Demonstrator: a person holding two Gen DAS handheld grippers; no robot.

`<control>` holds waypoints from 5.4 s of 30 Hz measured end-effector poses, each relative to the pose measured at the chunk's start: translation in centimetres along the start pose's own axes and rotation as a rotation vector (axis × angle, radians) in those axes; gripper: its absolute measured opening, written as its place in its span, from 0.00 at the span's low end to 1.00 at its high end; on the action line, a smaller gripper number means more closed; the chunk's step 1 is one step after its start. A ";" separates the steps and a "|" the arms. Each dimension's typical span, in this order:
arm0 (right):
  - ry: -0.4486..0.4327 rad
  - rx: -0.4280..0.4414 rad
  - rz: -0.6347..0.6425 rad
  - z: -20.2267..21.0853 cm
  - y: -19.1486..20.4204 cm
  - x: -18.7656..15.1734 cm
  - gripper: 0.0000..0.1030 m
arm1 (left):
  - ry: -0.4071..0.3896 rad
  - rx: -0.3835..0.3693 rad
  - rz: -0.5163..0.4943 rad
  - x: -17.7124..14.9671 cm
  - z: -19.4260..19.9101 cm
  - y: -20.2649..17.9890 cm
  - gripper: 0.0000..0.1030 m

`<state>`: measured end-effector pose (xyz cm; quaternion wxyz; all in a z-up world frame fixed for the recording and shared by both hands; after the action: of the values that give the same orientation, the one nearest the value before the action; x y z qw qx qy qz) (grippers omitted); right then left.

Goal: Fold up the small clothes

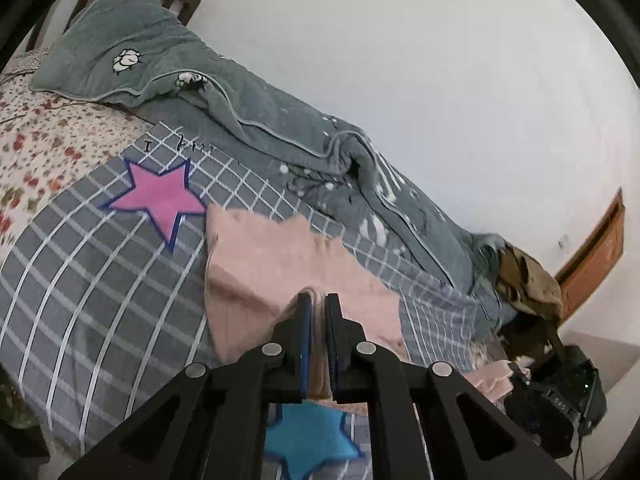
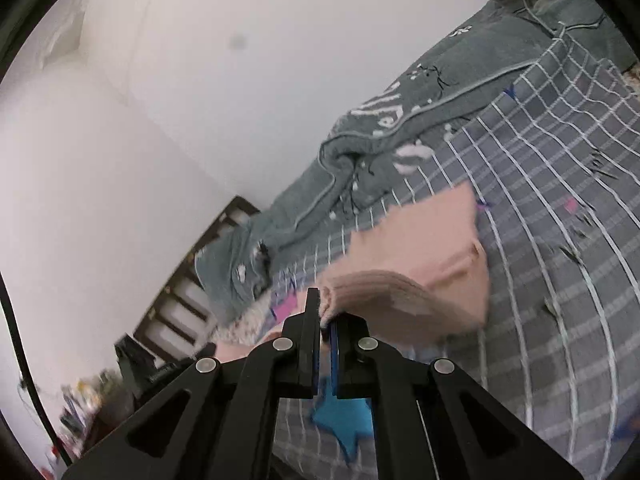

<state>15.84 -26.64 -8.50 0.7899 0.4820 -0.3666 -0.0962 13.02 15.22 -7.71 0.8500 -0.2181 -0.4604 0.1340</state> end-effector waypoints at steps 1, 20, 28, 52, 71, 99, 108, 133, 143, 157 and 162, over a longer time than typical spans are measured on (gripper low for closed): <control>-0.003 0.005 -0.009 -0.8 0.0 0.9 0.04 | 0.000 0.009 0.006 0.8 -1.0 0.2 0.07; 0.082 -0.197 -0.085 -20.9 -8.2 10.6 0.09 | 0.142 0.092 0.145 6.9 -20.8 7.2 0.11; 0.090 -0.338 0.057 -22.8 -9.8 10.9 0.39 | 0.132 0.158 0.068 7.1 -21.4 8.6 0.58; 0.118 -0.505 0.440 -25.2 -10.0 9.0 0.05 | 0.185 0.246 -0.122 6.1 -24.7 8.3 0.06; 0.156 -0.497 0.346 -13.9 -10.2 4.6 0.47 | 0.166 0.239 -0.150 1.6 -16.1 7.5 0.74; 0.178 -0.513 0.265 -15.1 -13.7 0.8 0.50 | 0.188 0.103 -0.067 -6.3 -14.3 7.1 0.48; 0.186 -0.514 0.258 -15.8 -13.8 1.0 0.50 | 0.192 0.098 -0.056 -5.8 -15.8 6.8 0.45; 0.195 -0.267 0.084 -6.4 -10.3 -2.2 0.11 | 0.240 0.025 0.049 -9.0 -7.9 5.4 0.13; 0.208 -0.358 0.088 -0.5 -10.6 -5.9 0.16 | 0.280 0.066 -0.043 -12.3 -3.6 3.6 0.17; 0.013 -0.472 0.397 -1.3 -2.2 -8.9 0.38 | 0.242 0.045 -0.012 -9.5 -4.9 6.3 0.68; 0.035 -0.505 0.541 -5.8 -0.1 -12.3 0.41 | 0.302 0.023 -0.012 -9.5 -8.1 6.8 0.68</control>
<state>10.99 -16.42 -16.13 0.8869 0.1594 -0.4321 0.0367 14.54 15.04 -21.79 0.9129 -0.2231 -0.3268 0.0999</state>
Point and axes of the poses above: each gripper's, at about its wrist camera, not at the fingertips, and z roughly against the way its jaws point, y to its left, x to its top, the point moved 4 cm from there along -z, roughly the way its jaws point, and after that the axes turned 8 degrees about -z, right-handed, at the moved point
